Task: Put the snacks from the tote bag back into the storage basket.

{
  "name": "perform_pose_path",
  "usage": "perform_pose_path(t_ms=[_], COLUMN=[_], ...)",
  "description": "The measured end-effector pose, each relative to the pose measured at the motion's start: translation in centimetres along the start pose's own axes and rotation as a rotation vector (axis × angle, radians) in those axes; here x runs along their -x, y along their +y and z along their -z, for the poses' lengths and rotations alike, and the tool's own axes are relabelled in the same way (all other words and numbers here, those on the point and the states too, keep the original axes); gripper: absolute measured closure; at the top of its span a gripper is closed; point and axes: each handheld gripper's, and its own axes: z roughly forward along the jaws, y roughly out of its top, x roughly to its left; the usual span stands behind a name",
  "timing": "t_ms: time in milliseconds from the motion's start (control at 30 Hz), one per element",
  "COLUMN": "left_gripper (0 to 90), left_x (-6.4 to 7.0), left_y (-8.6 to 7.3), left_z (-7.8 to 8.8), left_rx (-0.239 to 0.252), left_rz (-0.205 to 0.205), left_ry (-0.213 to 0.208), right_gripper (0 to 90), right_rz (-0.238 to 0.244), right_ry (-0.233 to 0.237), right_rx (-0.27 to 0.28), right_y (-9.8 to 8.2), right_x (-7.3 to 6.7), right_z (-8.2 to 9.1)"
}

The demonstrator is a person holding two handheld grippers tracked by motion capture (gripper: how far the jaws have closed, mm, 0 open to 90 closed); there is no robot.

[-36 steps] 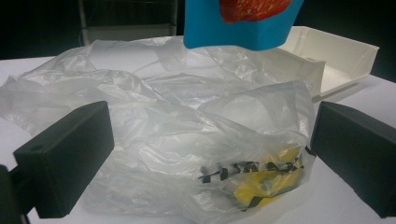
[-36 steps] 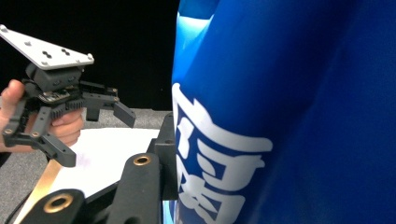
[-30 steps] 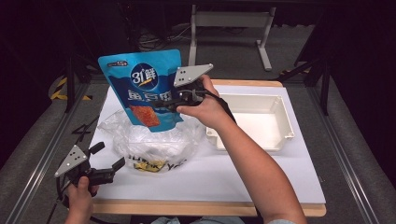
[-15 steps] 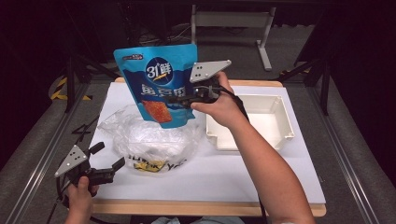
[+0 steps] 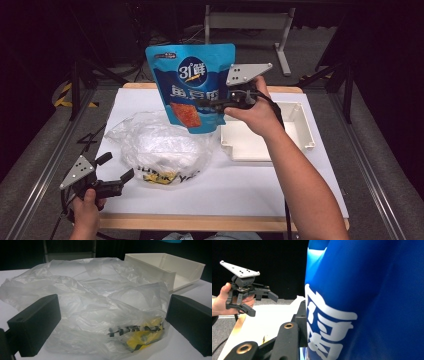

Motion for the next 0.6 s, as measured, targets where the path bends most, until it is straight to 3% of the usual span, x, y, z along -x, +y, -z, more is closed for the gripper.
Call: perform_pose_path(t_ms=[600], left_gripper=[0.3], left_x=[0.0], left_y=[0.0], left_z=[0.0], left_rx=[-0.001], left_rz=[0.005], left_ry=[0.008], right_gripper=[60.6], right_rz=[-0.028], right_ry=[-0.084], right_rx=[-0.004], right_y=[-1.4], right_x=[1.3], right_z=[5.4])
